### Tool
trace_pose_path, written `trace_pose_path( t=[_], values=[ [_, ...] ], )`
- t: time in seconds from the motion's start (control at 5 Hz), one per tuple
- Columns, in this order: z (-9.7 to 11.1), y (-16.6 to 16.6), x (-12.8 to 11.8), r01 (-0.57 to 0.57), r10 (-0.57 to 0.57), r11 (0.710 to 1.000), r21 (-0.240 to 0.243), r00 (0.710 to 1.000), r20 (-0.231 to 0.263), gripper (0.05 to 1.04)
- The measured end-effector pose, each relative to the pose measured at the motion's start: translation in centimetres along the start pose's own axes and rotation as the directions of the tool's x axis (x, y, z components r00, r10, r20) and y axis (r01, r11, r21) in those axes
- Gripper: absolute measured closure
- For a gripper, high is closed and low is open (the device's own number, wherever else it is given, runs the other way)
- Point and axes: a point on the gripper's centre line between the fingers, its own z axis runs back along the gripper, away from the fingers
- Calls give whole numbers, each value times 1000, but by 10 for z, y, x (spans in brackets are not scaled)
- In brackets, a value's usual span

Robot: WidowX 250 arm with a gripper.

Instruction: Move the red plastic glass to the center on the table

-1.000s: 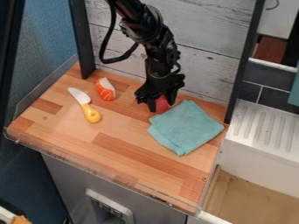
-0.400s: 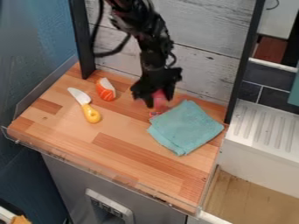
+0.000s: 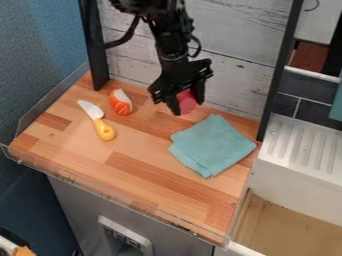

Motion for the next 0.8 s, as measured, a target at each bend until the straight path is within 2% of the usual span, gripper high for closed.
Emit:
trace_pose_path(
  t=[0.2,0.4,0.6,0.8],
  values=[
    [6,7,-12,-97,97,995,10,985,-142,457],
    [11,7,-19,-167,162,986,-3,956,-243,457],
    [16,12,-22,-261,246,965,-3,913,-325,457],
    [13,22,-32,-330,313,944,23,868,-386,457]
  ],
)
